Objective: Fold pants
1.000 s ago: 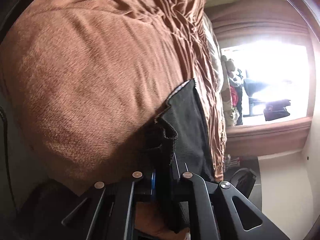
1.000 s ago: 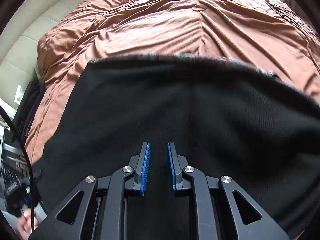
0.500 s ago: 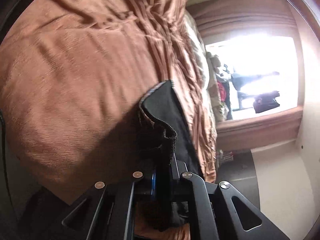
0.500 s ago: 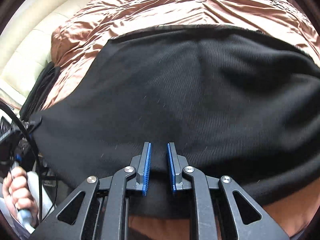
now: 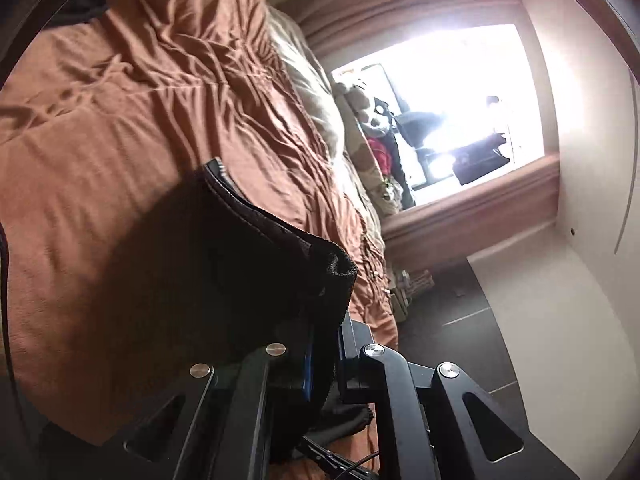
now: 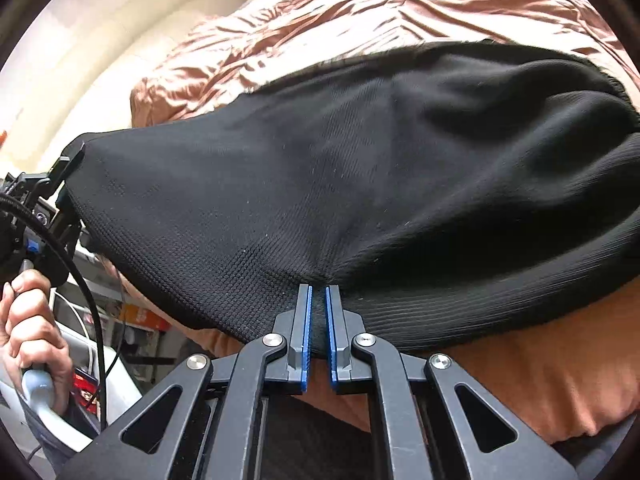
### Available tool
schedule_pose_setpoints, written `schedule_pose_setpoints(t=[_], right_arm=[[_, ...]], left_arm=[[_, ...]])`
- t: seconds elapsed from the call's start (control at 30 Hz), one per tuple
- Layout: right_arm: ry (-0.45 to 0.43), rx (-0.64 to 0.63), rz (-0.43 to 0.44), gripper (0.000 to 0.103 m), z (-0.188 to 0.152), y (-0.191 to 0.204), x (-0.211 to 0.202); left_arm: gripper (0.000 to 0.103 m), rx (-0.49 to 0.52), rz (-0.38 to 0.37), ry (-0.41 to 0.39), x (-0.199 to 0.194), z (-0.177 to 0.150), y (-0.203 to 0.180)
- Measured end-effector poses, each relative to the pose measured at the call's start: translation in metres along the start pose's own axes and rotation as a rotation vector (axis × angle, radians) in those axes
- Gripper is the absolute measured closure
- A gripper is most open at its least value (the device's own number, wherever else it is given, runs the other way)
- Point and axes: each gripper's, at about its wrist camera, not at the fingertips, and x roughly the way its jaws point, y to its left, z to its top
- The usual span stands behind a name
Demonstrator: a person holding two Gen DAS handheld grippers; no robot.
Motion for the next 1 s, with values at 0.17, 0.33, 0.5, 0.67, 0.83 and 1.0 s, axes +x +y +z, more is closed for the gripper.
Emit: schedule_pose_setpoints(t=[0.17, 0.33, 0.5, 0.67, 0.83, 1.0], right_arm=[[-0.066, 0.017, 0.012, 0.099, 0.004, -0.019, -0.034], [-0.119, 0.031, 0.025, 0.098, -0.004, -0.036, -0.063], [-0.167, 0.079, 0.030, 0.071, -0.011, -0.057, -0.090], [-0.227, 0.105, 0.016, 0.063, -0.026, -0.075, -0.116], [-0.297, 0.126, -0.014, 0.041, -0.039, -0.091, -0.147], [-0.337, 0.157, -0.010, 0.031, -0.052, -0.111, -0.171]], left_arm=[[0.094, 0.058, -0.029, 0.031, 0.019, -0.001, -0.035], [0.094, 0.105, -0.049, 0.066, 0.037, -0.006, -0.064], [0.094, 0.149, -0.069, 0.100, 0.059, -0.014, -0.094], [0.094, 0.194, -0.087, 0.141, 0.082, -0.026, -0.121], [0.094, 0.228, -0.096, 0.191, 0.107, -0.043, -0.142], [0.094, 0.249, -0.098, 0.239, 0.134, -0.060, -0.156]])
